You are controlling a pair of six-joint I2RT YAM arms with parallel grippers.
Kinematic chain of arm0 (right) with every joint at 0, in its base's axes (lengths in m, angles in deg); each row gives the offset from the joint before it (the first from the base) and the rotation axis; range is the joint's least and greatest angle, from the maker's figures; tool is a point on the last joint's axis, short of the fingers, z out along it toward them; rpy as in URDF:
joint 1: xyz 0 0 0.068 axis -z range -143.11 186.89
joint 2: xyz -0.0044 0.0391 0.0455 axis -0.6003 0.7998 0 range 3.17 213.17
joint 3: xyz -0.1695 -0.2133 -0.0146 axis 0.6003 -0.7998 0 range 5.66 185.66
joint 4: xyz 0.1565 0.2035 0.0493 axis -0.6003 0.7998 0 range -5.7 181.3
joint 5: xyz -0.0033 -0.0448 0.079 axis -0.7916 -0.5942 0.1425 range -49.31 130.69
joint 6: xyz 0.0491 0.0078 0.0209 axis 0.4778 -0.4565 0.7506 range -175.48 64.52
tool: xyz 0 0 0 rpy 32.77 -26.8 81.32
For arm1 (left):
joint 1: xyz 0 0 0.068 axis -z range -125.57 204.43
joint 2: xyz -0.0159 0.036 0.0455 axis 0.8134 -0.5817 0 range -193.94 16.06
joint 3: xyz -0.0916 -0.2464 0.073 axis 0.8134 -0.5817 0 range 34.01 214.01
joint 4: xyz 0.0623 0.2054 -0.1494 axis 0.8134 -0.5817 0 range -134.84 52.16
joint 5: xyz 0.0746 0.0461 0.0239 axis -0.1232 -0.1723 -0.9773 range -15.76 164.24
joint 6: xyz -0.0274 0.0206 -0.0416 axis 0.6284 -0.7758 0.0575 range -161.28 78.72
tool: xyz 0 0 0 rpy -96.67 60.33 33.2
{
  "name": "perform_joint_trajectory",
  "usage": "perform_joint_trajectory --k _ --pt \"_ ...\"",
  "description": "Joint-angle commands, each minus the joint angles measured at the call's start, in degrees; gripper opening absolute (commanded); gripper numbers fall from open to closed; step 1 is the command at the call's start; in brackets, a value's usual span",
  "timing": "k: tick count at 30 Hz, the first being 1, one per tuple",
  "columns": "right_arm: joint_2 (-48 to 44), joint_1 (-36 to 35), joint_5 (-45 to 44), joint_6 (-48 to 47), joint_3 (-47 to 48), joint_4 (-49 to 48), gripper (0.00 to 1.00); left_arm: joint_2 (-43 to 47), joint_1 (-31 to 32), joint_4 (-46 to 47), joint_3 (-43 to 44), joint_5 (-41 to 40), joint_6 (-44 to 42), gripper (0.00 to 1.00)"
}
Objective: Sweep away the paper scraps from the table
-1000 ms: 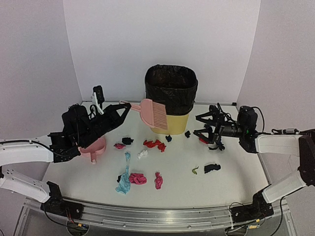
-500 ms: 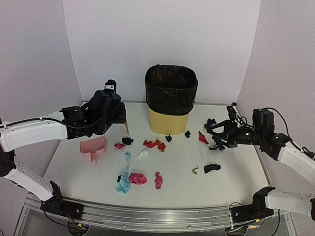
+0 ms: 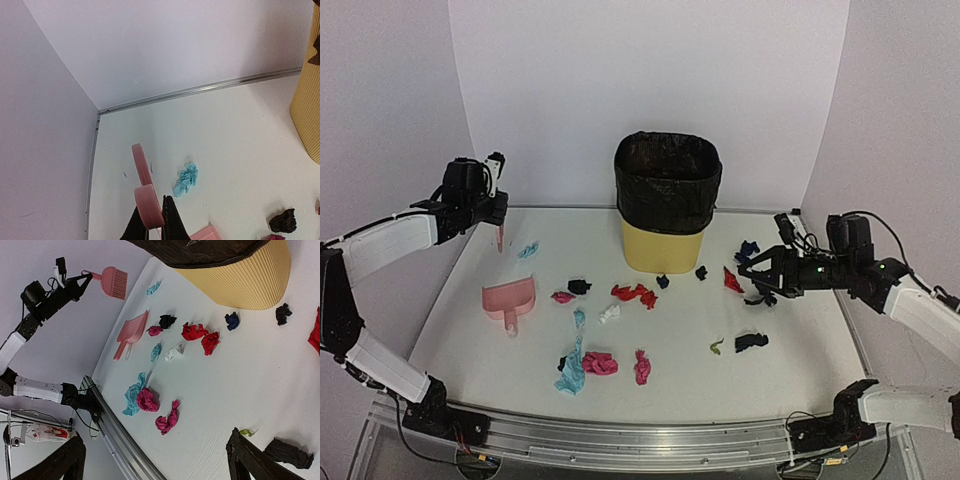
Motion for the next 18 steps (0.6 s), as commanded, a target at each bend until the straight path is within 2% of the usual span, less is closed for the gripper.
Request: perform_joint_trajectory --k 1,6,12,18 --pt "0.80 0.26 1.73 -1.99 2.89 0.31 0.95 -5.74 -0.91 5.47 3.99 12.67 -10.45 0.00" --pt "0.04 0.30 2.67 -2.40 2.79 0.47 0.94 -10.83 -1.27 4.48 6.35 16.47 -15.83 0.00" --pt "-3.03 0.27 2.33 -3.48 1.28 1.08 0.94 -11.53 -1.27 7.54 6.20 17.96 -19.72 0.00" --pt "-4.61 0.27 1.62 -5.24 1.39 3.93 0.94 -11.40 -1.49 6.08 6.75 13.23 -25.20 0.00"
